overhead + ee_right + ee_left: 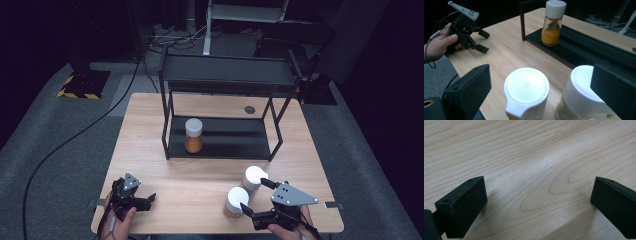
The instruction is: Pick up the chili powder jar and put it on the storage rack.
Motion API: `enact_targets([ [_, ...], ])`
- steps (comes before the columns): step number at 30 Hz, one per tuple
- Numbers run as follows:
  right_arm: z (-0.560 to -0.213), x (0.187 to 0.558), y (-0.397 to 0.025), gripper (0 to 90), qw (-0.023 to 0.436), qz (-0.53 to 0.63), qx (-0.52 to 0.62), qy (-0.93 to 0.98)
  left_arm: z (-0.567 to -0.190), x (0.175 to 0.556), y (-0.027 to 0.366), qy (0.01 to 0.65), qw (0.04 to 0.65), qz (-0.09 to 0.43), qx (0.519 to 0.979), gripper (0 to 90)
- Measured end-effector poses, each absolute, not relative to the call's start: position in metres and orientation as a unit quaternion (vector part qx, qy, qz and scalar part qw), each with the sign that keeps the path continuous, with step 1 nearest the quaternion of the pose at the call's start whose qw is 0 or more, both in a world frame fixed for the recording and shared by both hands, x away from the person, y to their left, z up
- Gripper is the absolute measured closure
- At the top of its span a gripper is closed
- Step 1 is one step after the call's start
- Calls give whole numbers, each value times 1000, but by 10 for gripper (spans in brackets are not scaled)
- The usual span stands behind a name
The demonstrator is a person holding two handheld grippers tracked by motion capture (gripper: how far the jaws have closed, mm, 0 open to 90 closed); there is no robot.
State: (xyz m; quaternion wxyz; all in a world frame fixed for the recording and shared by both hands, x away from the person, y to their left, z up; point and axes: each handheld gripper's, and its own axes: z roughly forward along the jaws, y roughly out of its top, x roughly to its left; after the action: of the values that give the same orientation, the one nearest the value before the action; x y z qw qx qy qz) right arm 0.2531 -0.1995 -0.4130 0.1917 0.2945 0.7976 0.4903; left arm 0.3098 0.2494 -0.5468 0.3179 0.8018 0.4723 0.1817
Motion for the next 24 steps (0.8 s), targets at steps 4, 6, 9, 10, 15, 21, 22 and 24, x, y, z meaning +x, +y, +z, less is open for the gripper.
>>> enact_targets([
  [4,-415,252,-196,41,192,490,293,799,-547,310,249,472,318,182,802,3],
  [6,-416,251,-194,42,190,489,291,800,-547,310,249,472,318,182,802,3],
  [9,-419,251,-191,43,188,487,289,802,-547,310,249,472,318,182,802,3],
  [10,-420,251,-191,43,186,486,289,803,-547,310,249,472,318,182,802,3],
  [15,-424,252,-187,47,183,484,288,806,-547,310,249,472,318,182,802,3],
  [21,-430,253,-183,53,178,481,286,810,-547,310,249,472,318,182,802,3],
  [22,-431,253,-182,56,178,481,286,809,-547,310,249,472,318,182,802,3],
  [24,-433,253,-181,62,180,481,287,809,-547,310,249,472,318,182,802,3],
])
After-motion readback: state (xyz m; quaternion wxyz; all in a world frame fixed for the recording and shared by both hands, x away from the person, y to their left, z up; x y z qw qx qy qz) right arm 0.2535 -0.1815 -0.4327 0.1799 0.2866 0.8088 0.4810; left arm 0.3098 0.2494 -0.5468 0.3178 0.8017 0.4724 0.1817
